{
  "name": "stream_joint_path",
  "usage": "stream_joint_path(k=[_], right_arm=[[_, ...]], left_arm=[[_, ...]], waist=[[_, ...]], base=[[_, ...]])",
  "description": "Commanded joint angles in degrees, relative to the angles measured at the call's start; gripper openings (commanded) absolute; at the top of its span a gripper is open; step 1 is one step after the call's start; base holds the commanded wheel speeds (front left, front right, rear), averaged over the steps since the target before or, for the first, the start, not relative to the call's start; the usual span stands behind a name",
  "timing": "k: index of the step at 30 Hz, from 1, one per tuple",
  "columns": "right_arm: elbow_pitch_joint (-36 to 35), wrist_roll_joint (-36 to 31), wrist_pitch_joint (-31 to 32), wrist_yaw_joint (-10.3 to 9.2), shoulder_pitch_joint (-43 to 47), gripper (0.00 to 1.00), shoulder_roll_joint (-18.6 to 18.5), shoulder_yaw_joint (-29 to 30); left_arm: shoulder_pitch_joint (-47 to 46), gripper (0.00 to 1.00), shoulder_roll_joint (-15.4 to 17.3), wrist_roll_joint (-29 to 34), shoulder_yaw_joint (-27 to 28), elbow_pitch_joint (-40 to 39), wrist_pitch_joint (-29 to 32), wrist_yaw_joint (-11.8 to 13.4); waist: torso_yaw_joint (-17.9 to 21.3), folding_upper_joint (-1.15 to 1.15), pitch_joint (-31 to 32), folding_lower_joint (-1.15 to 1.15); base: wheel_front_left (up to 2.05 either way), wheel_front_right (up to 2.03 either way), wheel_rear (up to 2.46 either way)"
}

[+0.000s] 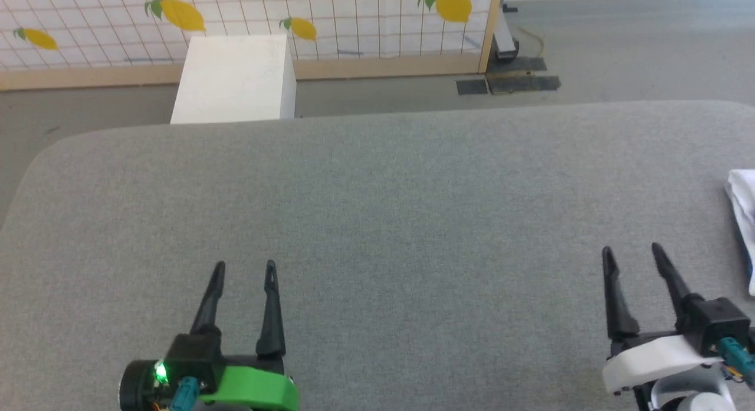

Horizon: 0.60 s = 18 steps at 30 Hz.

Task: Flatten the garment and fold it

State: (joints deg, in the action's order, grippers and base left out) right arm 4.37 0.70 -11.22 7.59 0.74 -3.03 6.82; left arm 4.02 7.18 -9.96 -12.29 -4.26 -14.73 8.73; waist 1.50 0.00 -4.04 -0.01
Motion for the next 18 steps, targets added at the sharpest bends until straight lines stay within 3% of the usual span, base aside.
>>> stream_joint_path(k=[1,18], right_arm=[[0.56,0.42,-0.61,-0.1,0.77,1.0,0.13,-0.56],[6.55,1.41,-2.87,-0.1,-1.84,1.0,0.14,-0.56]], left_arm=[[1.05,1.0,-0.5,0.53,0.03,0.21,-0.26,-0.37],[3.82,1.0,-3.6,1.72,3.22,0.21,-0.27,-3.69]], waist=[[0.87,0.0,2.03,0.01],[2.07,0.0,4.69,0.01]], base=[[0.0,0.0,0.0],[0.0,0.0,0.0]])
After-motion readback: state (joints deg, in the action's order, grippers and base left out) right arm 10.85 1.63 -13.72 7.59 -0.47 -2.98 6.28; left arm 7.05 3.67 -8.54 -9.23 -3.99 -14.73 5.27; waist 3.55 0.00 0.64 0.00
